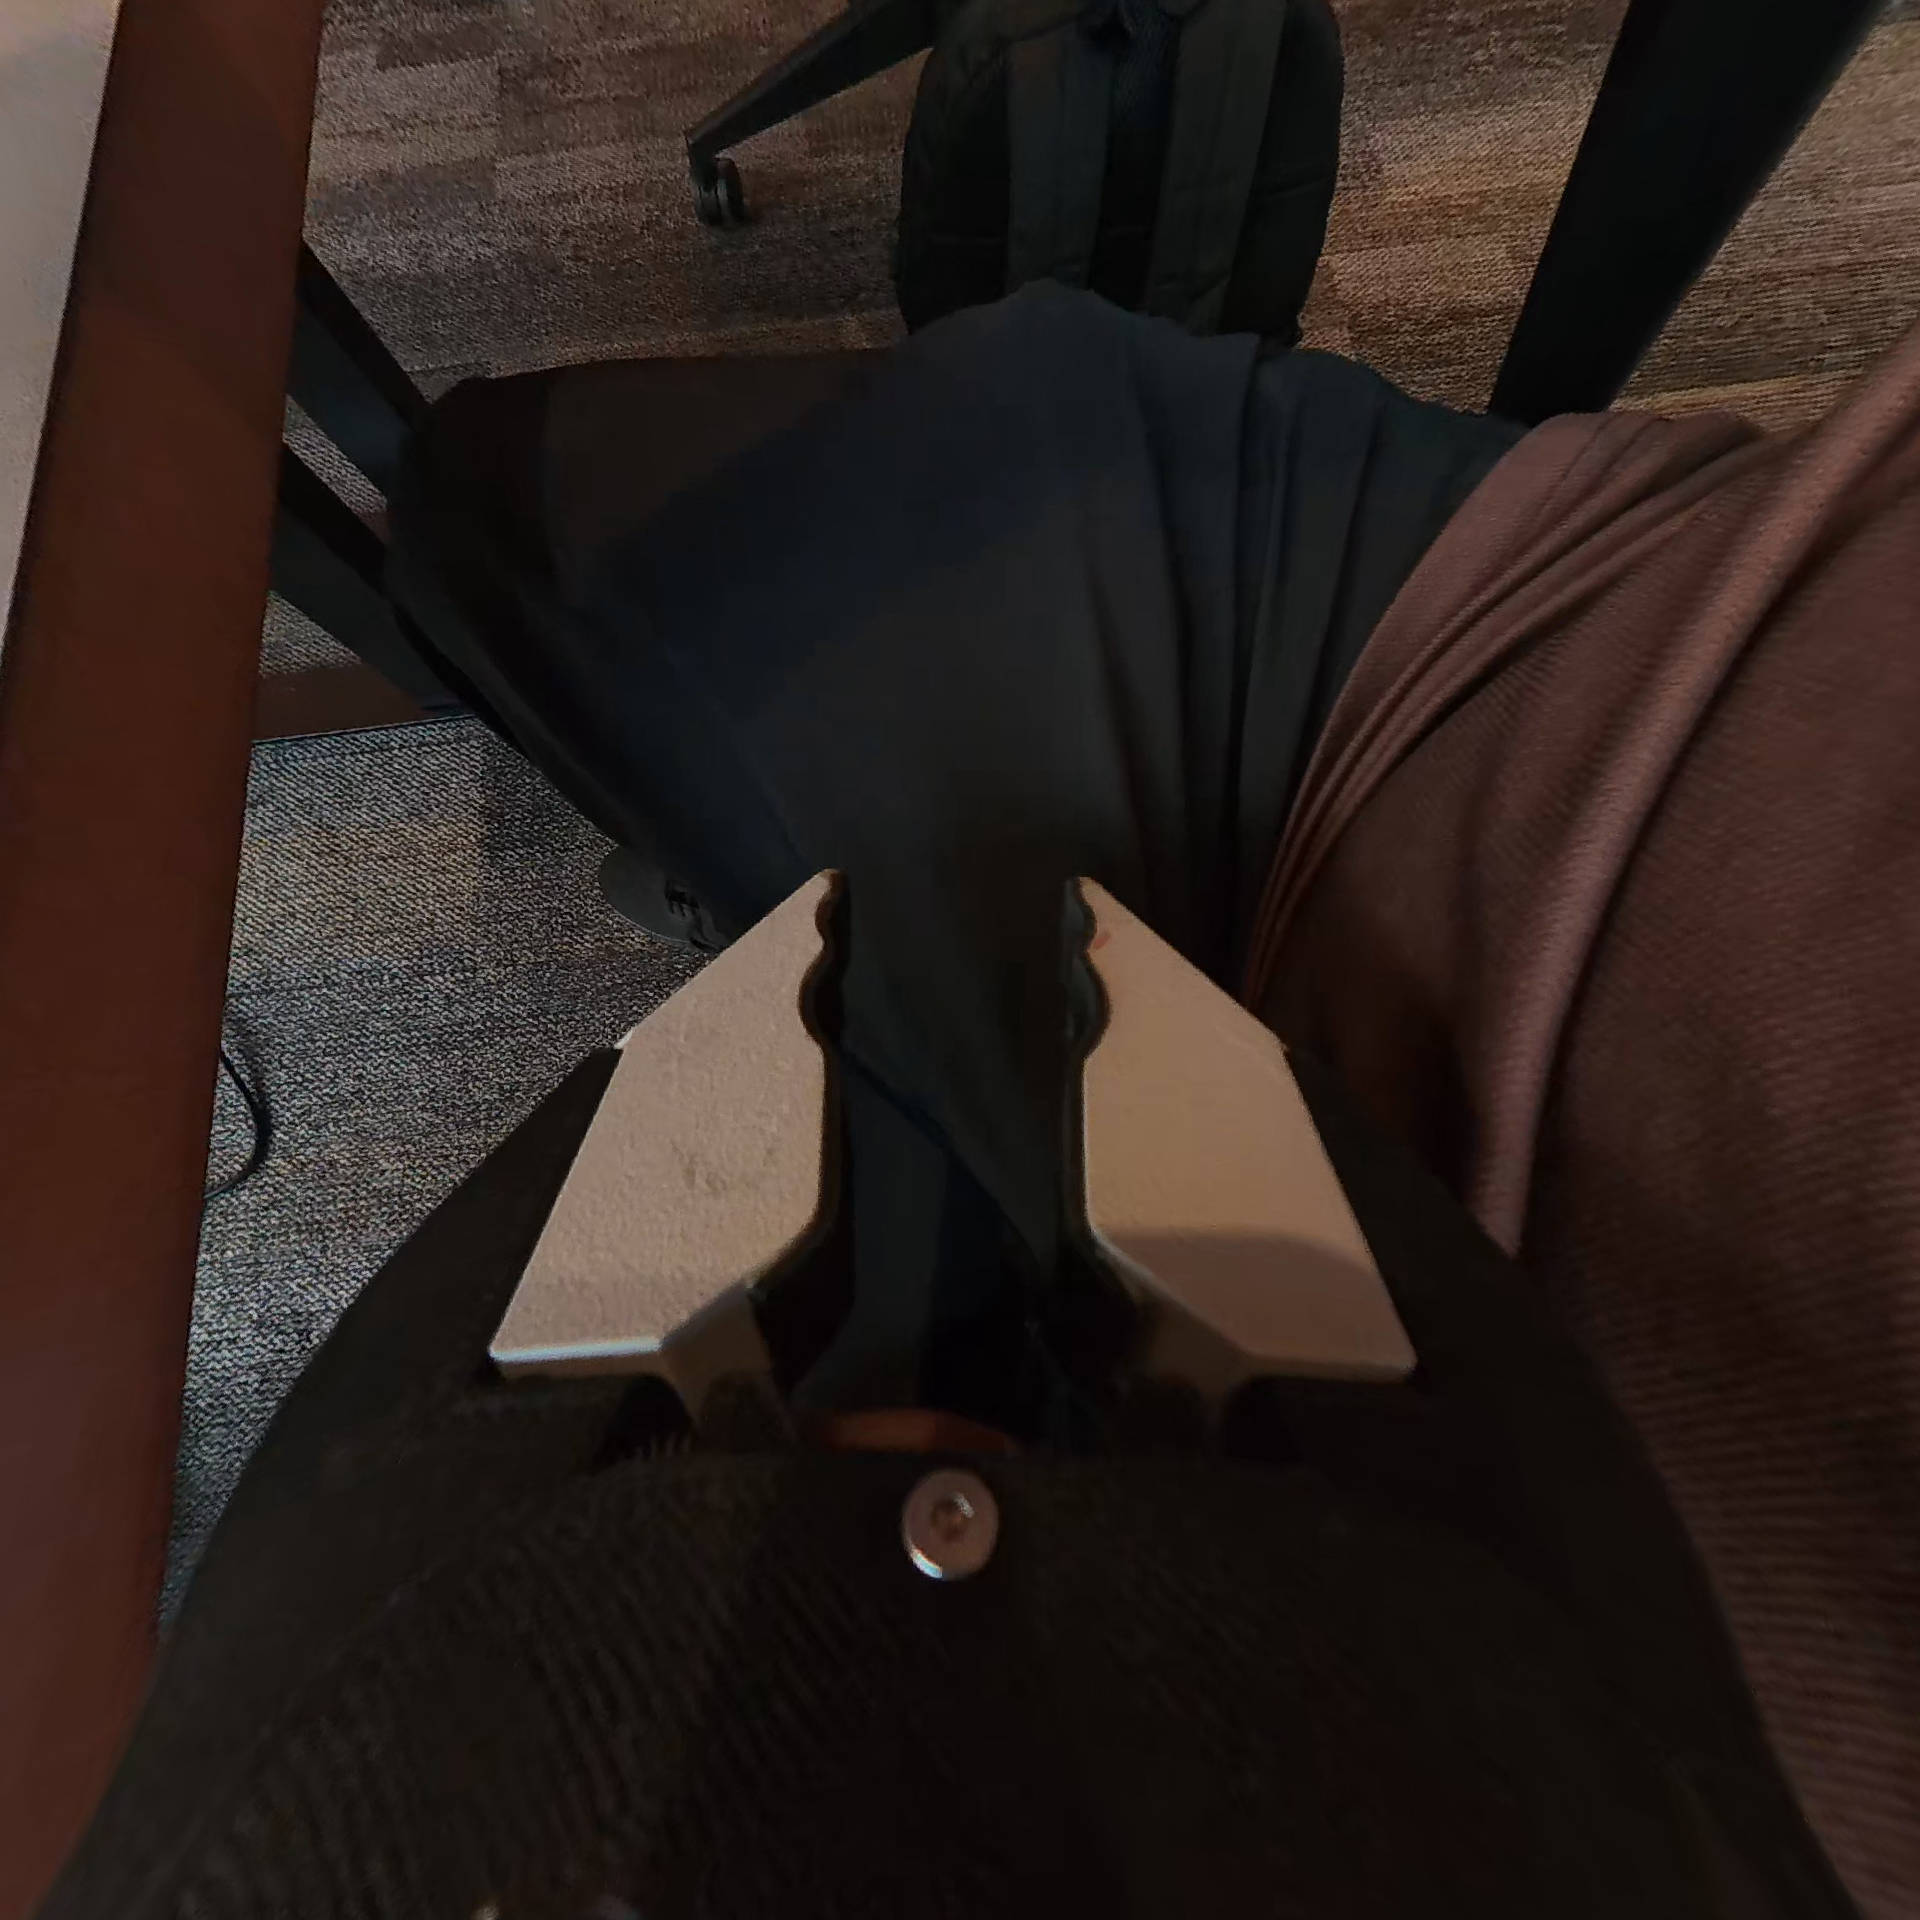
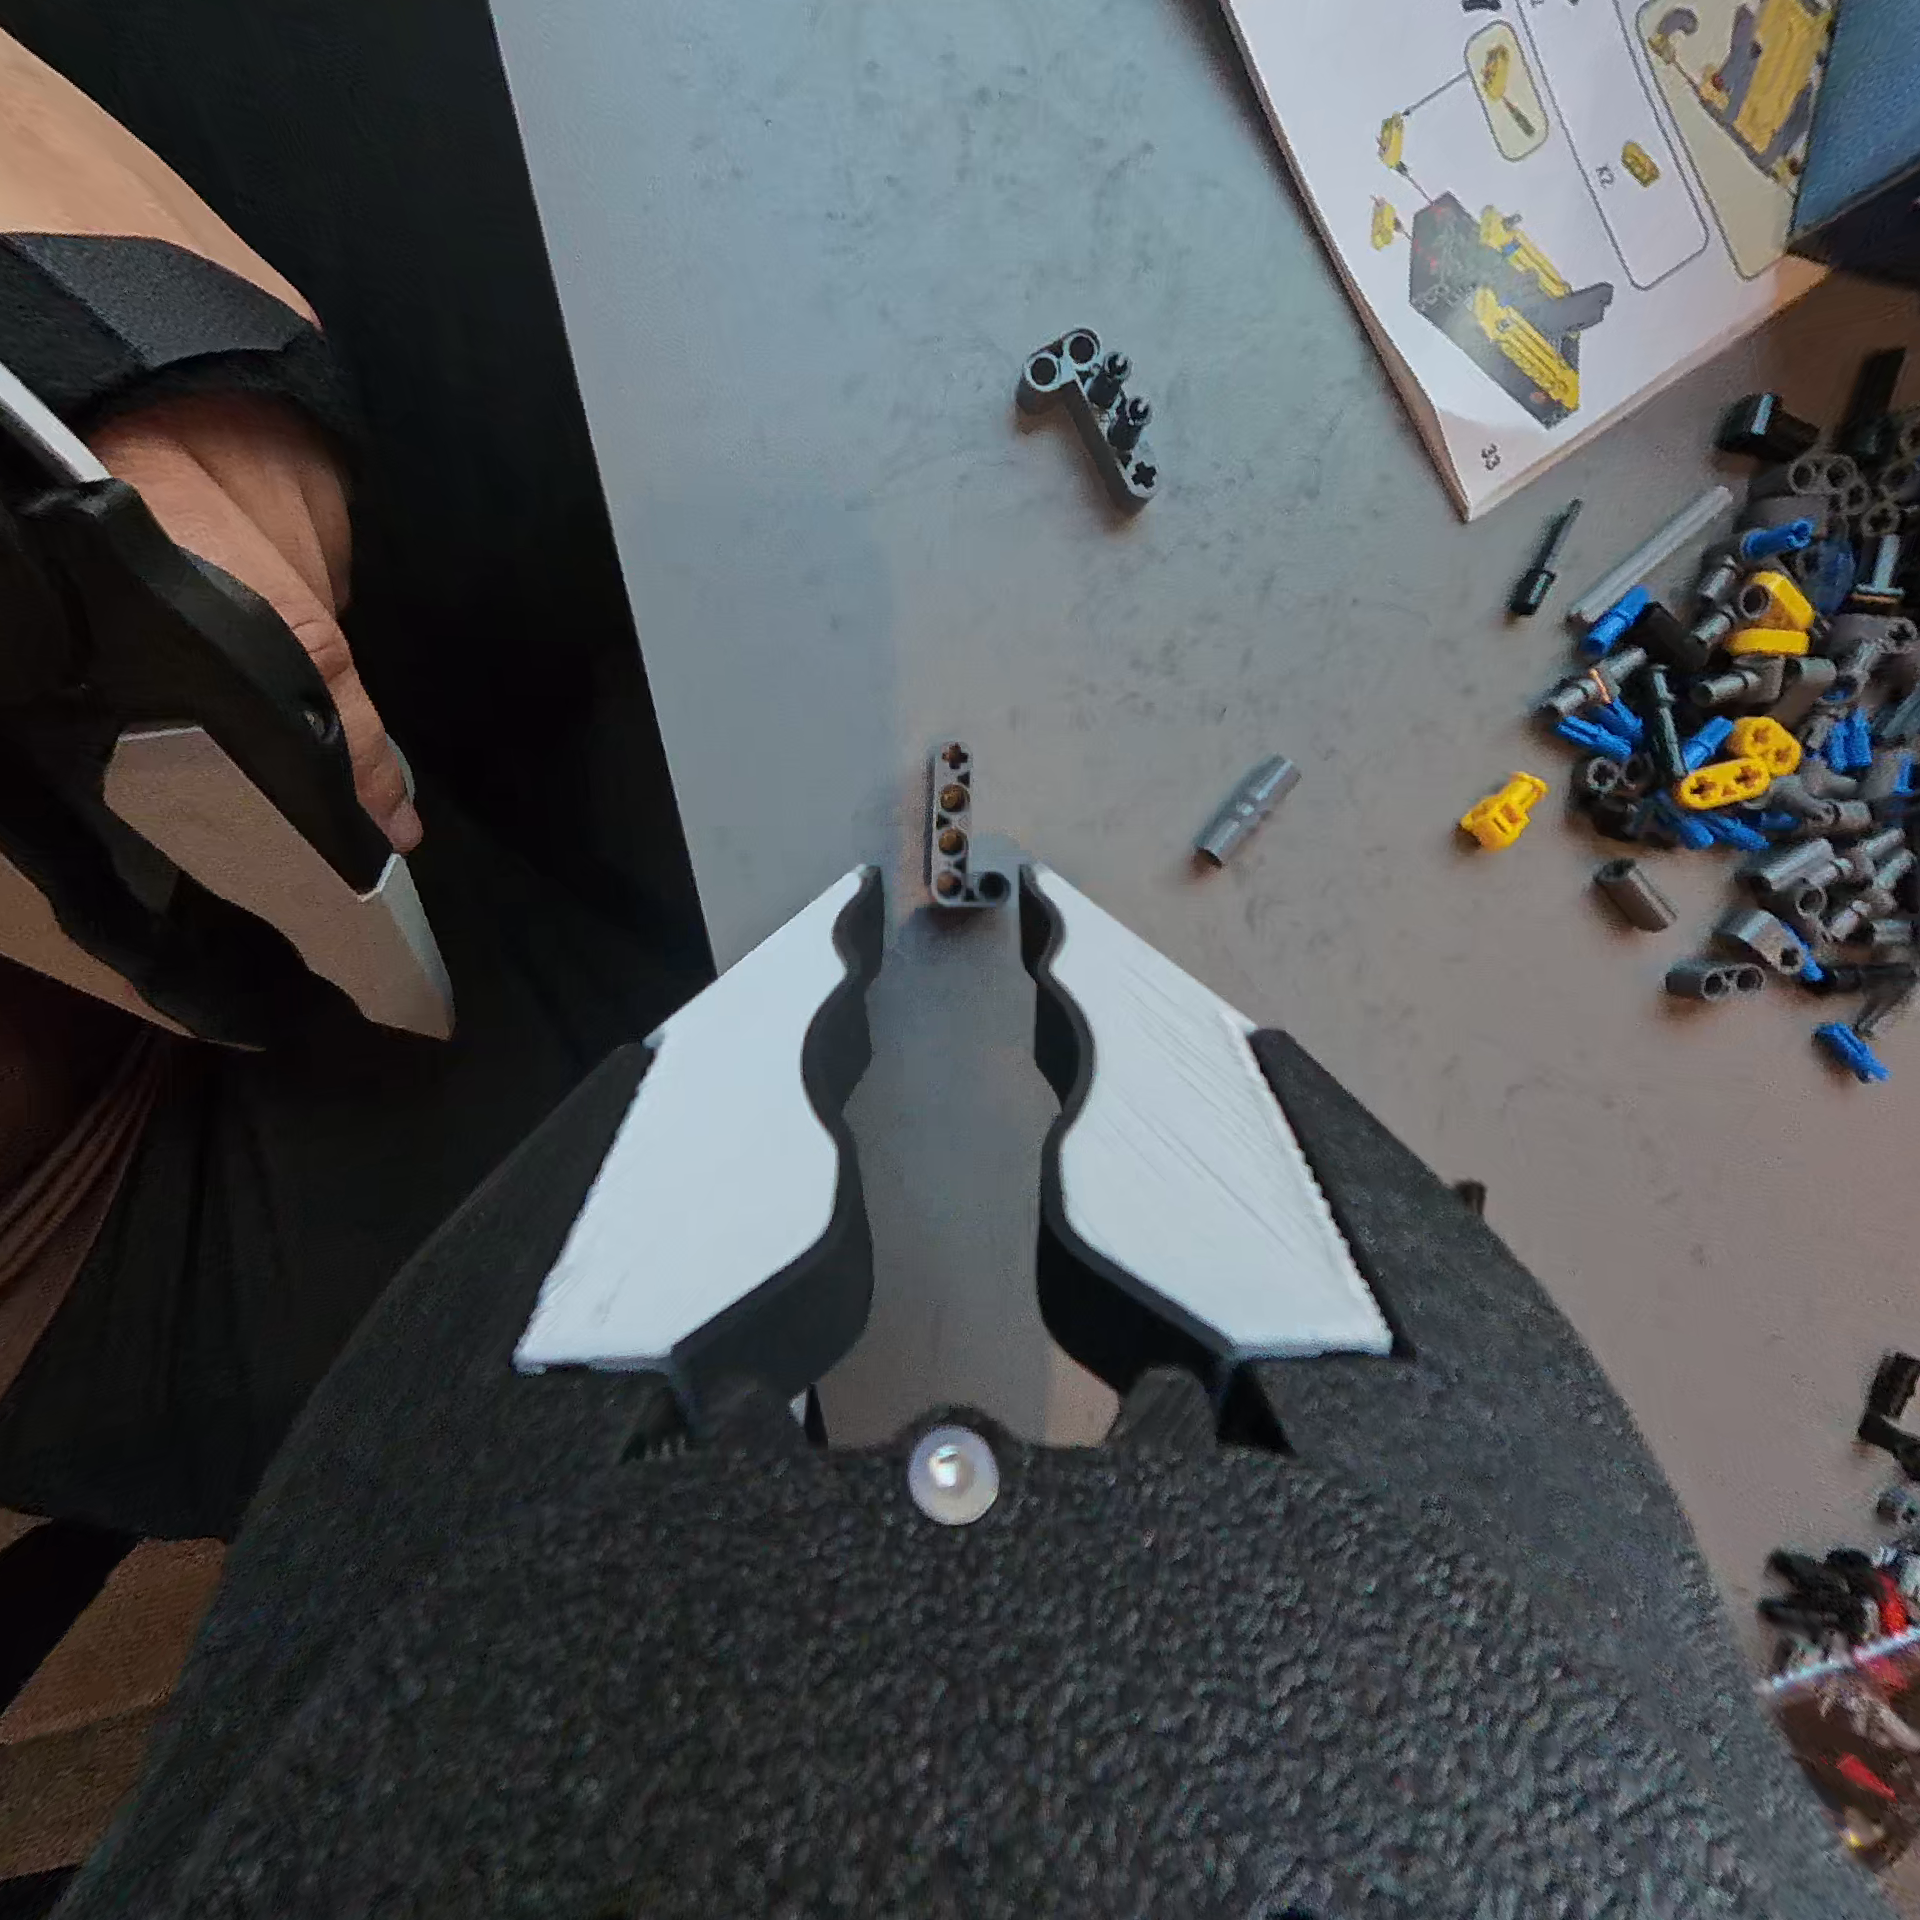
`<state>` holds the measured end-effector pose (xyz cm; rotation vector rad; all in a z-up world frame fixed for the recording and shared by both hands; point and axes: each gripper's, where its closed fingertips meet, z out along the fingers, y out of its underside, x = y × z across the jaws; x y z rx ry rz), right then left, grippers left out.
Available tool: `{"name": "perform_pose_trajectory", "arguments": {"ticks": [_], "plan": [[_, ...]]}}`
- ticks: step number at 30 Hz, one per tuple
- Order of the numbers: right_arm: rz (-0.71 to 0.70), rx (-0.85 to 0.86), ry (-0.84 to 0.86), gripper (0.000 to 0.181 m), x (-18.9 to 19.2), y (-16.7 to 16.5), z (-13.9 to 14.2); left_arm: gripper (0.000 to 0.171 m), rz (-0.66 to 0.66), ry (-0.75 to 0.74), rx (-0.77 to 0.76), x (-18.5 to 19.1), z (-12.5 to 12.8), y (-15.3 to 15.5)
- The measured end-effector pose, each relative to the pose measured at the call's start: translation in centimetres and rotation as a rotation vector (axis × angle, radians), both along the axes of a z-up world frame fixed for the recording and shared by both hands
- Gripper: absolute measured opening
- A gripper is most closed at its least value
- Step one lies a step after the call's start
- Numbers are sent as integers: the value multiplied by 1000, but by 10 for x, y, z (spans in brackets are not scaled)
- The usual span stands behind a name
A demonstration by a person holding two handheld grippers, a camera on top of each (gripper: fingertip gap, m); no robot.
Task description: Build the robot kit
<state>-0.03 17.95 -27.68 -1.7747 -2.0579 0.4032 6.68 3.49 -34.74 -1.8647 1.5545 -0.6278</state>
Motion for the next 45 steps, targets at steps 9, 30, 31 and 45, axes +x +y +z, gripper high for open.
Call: {"name": "perform_pose_trajectory", "arguments": {"ticks": [9,30,31,45], "plan": [[-512,56,169,19,75,84,39,38,-4,-1,5,1,1,-2],[-214,41,-204,13,94,130,2,38,-13,9,14,0,0,-3],[-198,35,-218,13,94,131,0,38,-12,9,14,0,0,-3],[-209,2,-206,4,94,121,-3,38,-20,4,23,1,3,-4]]}}
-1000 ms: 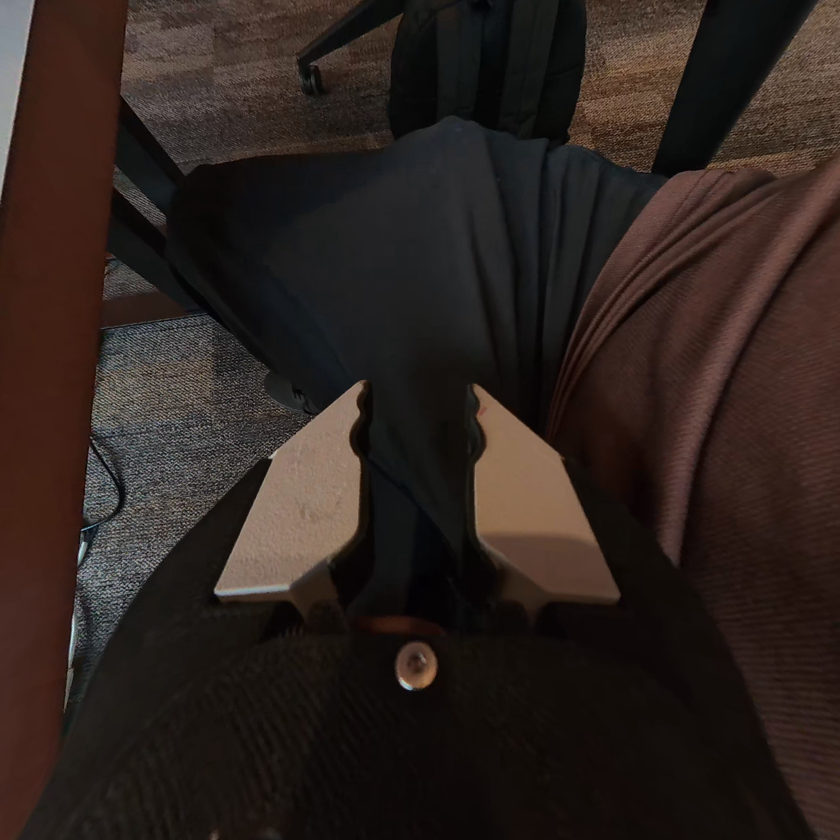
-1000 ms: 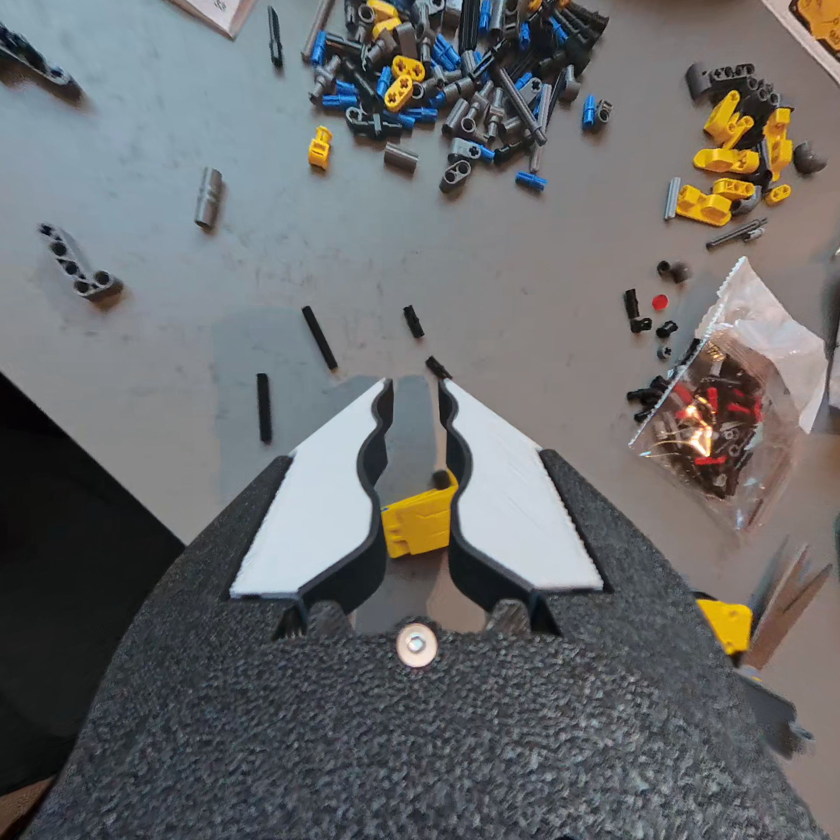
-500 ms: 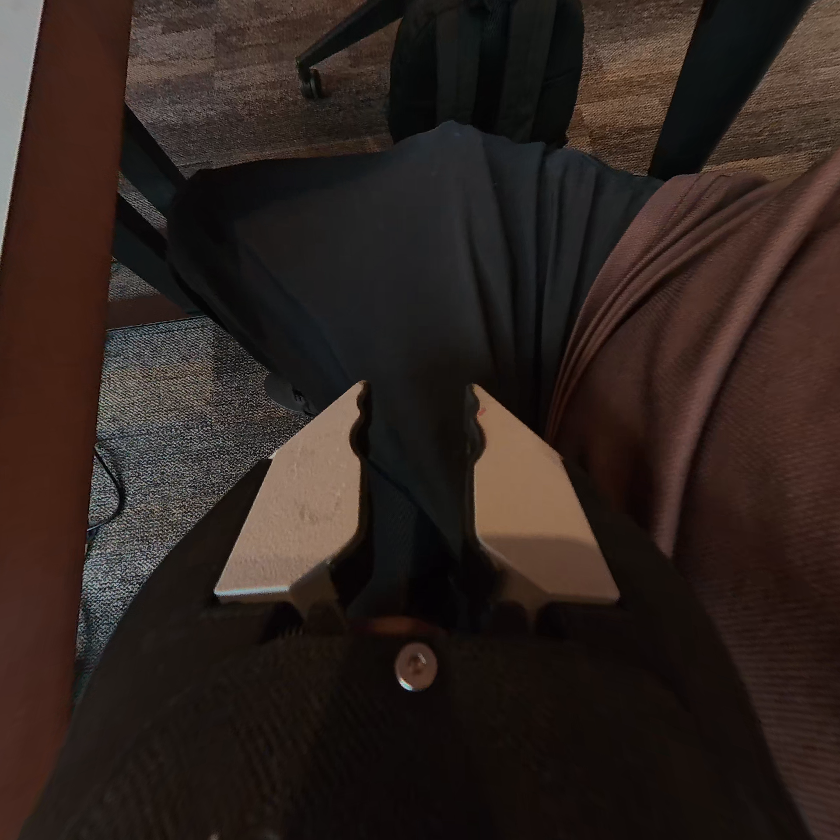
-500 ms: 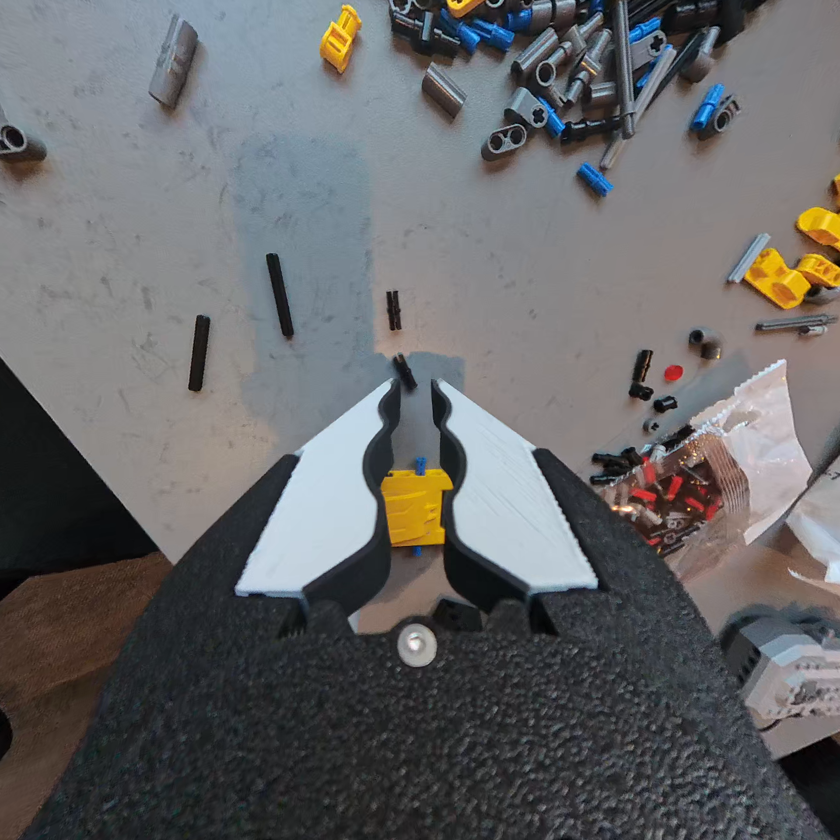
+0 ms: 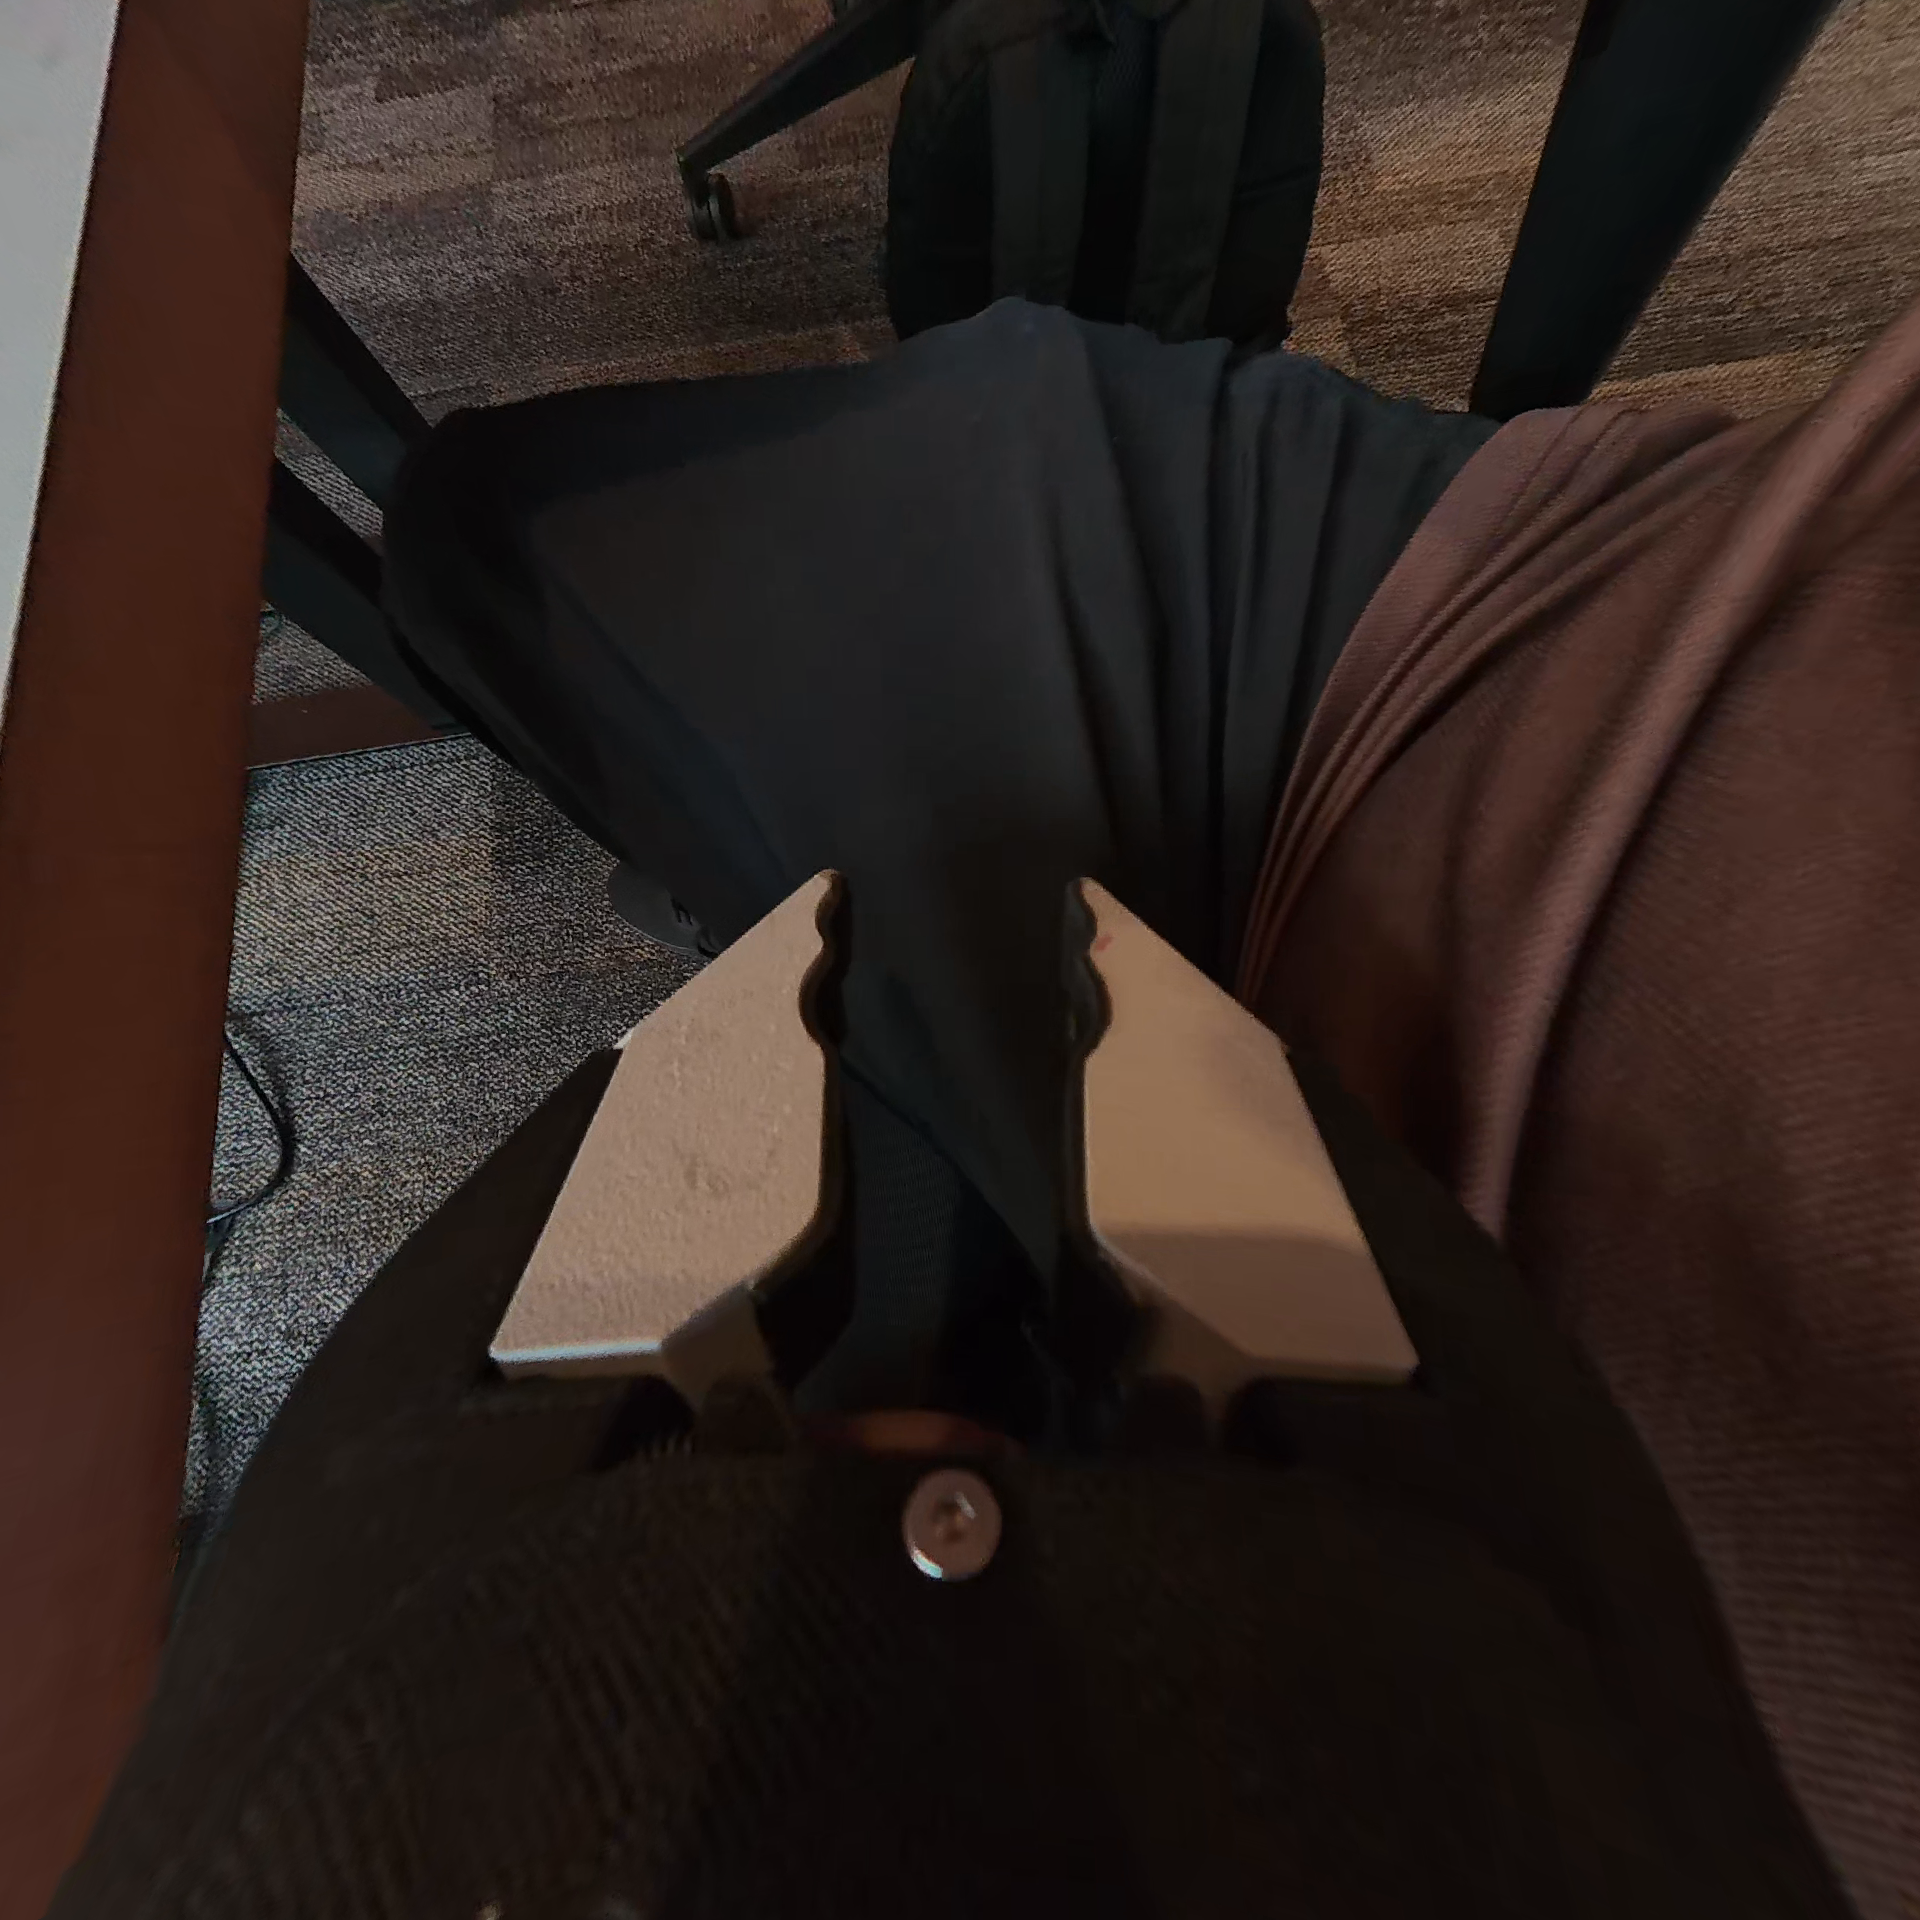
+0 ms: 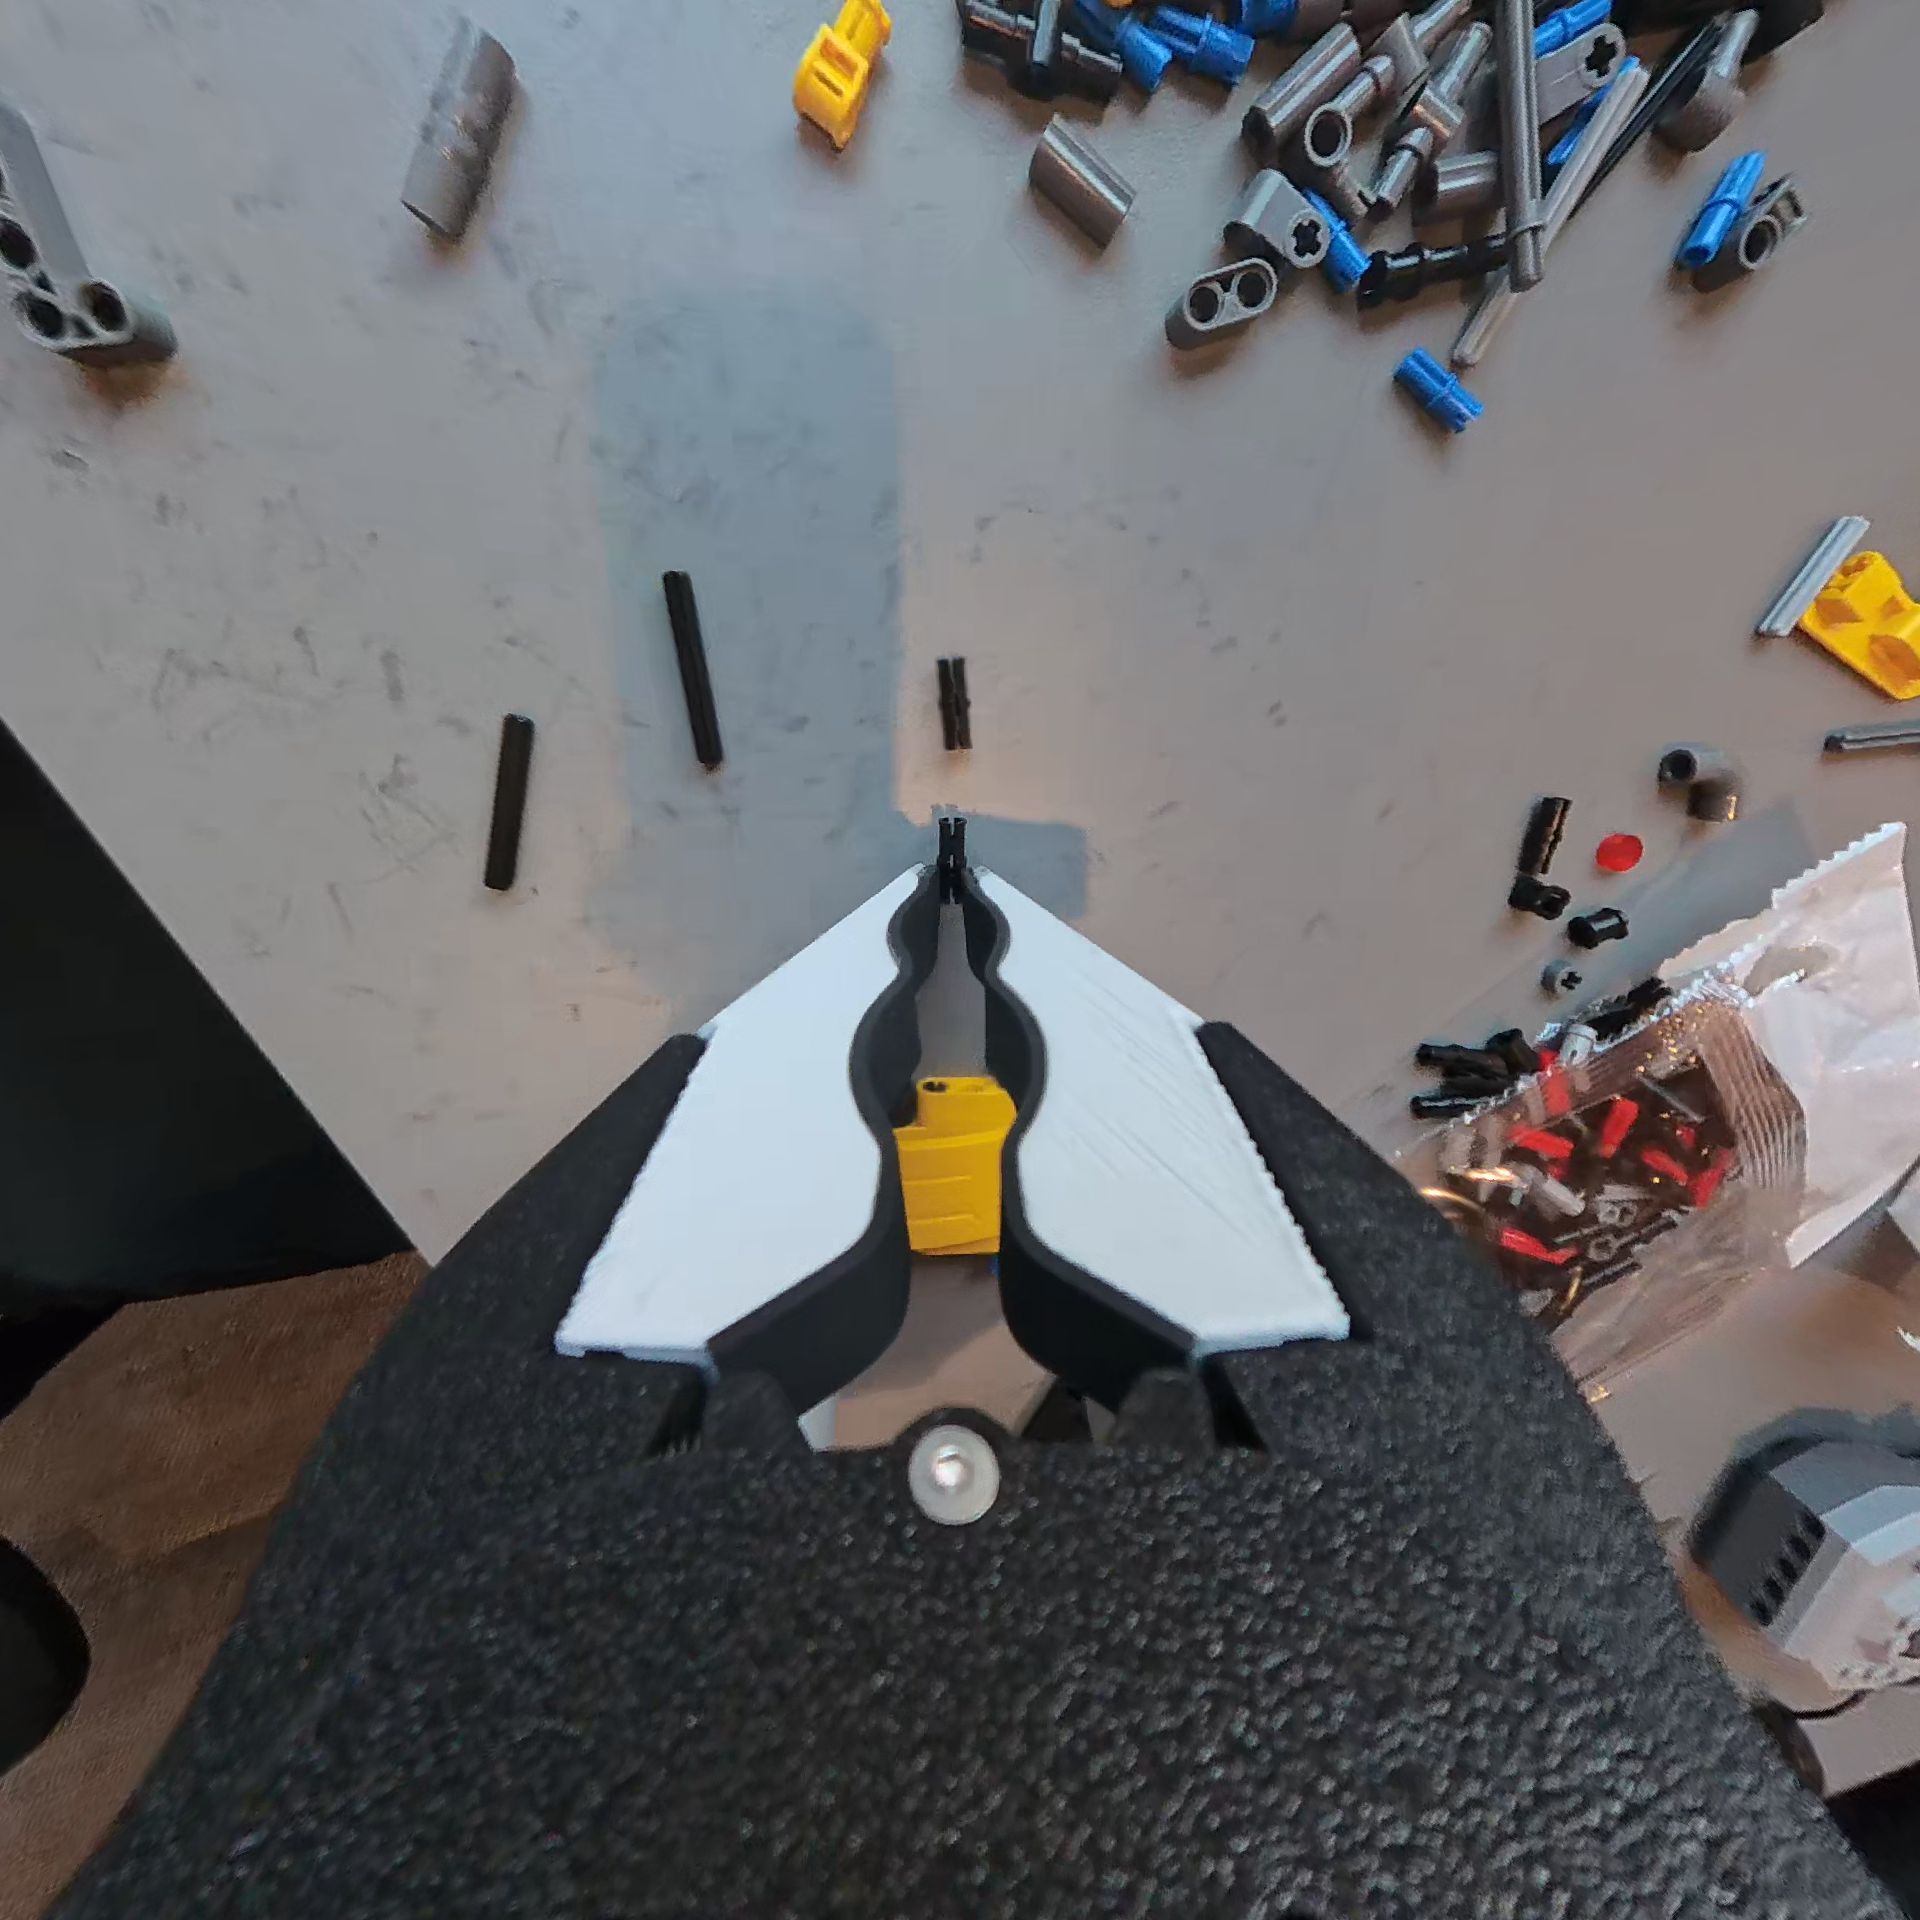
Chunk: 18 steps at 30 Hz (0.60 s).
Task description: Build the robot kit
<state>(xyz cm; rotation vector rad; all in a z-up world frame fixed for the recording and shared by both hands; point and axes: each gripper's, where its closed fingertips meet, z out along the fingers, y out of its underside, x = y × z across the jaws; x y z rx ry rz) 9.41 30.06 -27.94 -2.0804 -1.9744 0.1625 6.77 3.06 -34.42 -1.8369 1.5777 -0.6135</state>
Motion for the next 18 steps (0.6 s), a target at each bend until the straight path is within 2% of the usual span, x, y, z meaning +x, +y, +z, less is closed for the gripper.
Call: {"name": "perform_pose_trajectory", "arguments": {"ticks": [5,11,18], "plan": [[-25,49,149,4,-18,-21,23,38,2,-4,14,-1,3,1],[9,51,429,4,-48,-76,52,38,15,-18,13,-1,6,3],[-73,76,668,3,-71,-105,62,34,49,-77,57,1,18,13]]}}
